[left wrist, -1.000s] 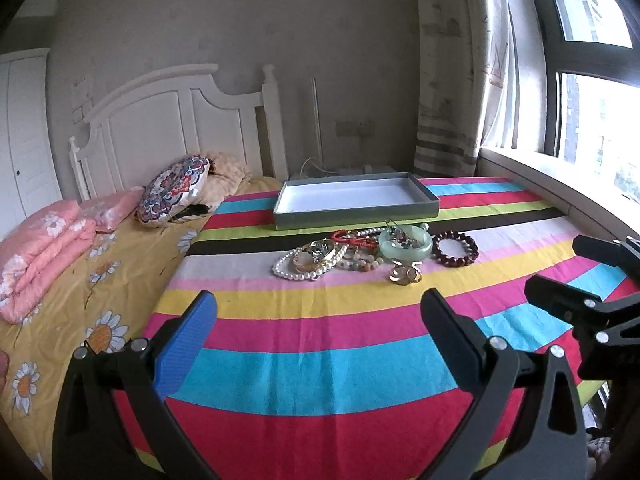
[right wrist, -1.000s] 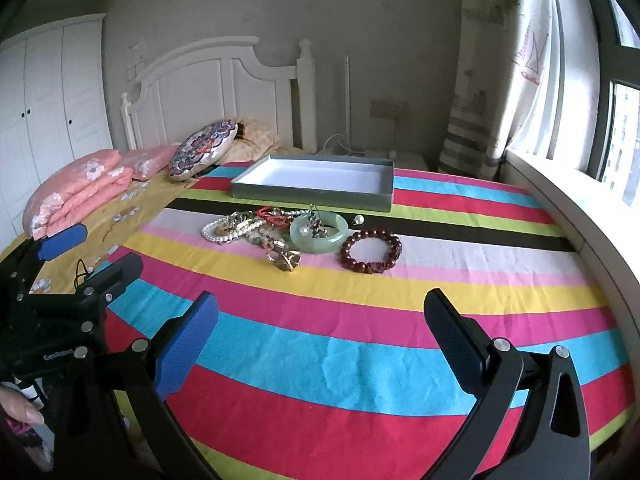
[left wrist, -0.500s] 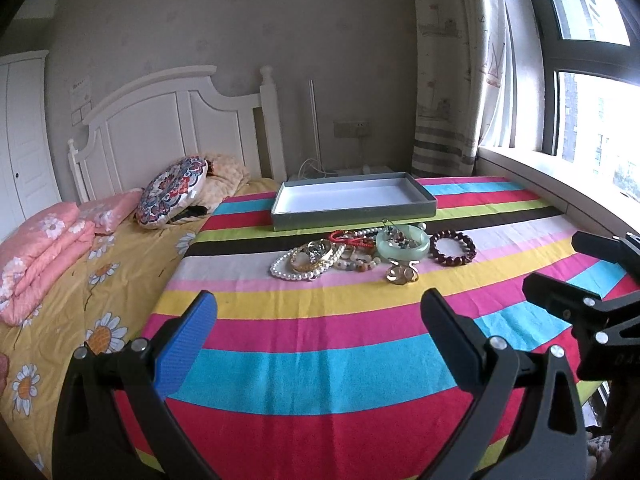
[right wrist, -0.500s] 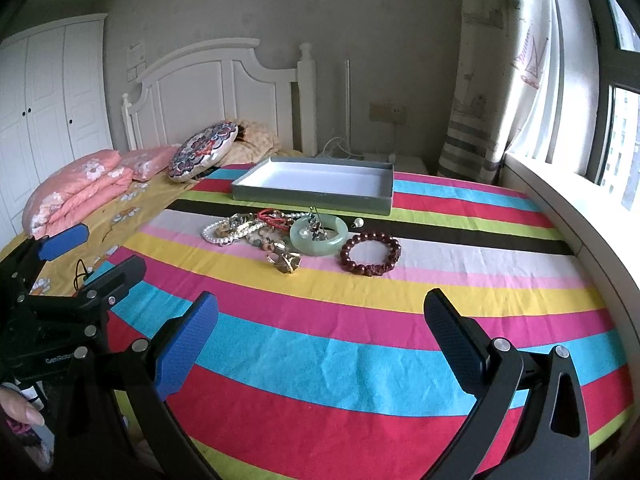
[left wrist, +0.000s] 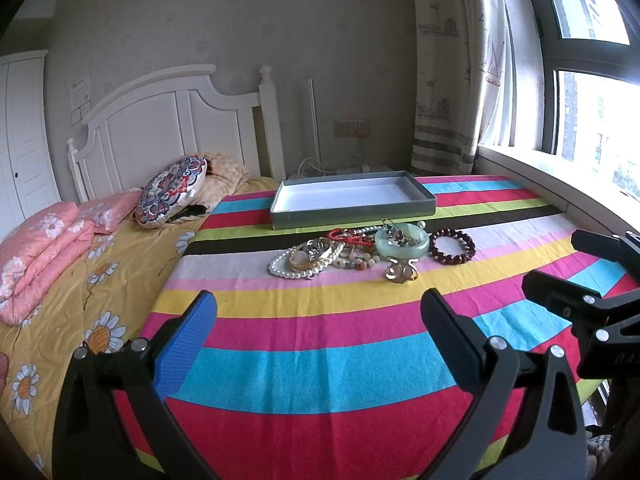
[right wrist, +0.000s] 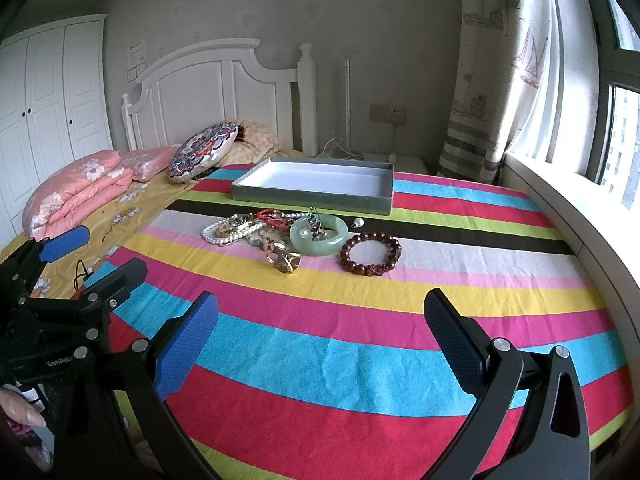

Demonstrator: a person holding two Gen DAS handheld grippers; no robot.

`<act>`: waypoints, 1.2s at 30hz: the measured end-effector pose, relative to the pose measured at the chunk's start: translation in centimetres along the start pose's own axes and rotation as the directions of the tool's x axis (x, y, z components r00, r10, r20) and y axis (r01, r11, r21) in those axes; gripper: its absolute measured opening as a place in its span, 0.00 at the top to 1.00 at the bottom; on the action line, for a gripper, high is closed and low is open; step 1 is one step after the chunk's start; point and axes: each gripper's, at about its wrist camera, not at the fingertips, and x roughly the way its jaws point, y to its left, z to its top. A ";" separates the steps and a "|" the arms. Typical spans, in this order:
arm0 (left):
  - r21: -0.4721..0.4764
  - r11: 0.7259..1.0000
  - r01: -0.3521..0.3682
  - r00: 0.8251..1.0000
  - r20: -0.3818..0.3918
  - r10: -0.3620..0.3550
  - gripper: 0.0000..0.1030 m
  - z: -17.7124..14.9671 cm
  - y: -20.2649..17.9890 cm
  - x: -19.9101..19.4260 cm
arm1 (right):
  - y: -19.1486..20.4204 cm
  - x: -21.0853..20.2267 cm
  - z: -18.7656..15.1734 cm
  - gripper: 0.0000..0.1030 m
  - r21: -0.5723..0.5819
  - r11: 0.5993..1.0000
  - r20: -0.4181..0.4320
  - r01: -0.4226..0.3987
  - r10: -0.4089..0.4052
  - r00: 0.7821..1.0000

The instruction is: Organize jewelry

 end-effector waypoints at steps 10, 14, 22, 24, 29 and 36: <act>0.001 1.000 0.001 1.000 0.000 -0.001 0.02 0.0 0.0 0.0 | 0.0 0.0 0.0 0.04 0.000 1.000 0.000 -0.001 0.001 1.000; 0.002 1.000 0.001 1.000 0.000 -0.001 0.02 0.0 0.0 0.0 | 0.1 0.0 0.0 0.04 0.001 1.000 0.000 -0.001 0.001 1.000; 0.000 1.000 0.002 1.000 -0.002 -0.002 0.02 -0.1 0.0 0.0 | 0.1 0.1 0.0 0.04 -0.002 1.000 -0.001 -0.001 0.001 1.000; 0.001 1.000 0.001 1.000 -0.002 -0.001 0.02 -0.1 0.0 0.0 | 0.1 0.1 0.0 0.04 -0.001 1.000 -0.001 -0.002 0.002 1.000; 0.001 1.000 0.003 1.000 -0.001 -0.003 0.02 -0.1 0.1 0.0 | 0.0 0.1 0.0 0.04 -0.001 1.000 0.002 -0.003 0.003 1.000; -0.005 1.000 -0.019 1.000 -0.020 0.019 0.02 -1.0 0.4 0.8 | -0.9 1.0 -0.3 0.04 0.012 0.998 -0.016 -0.054 0.054 0.998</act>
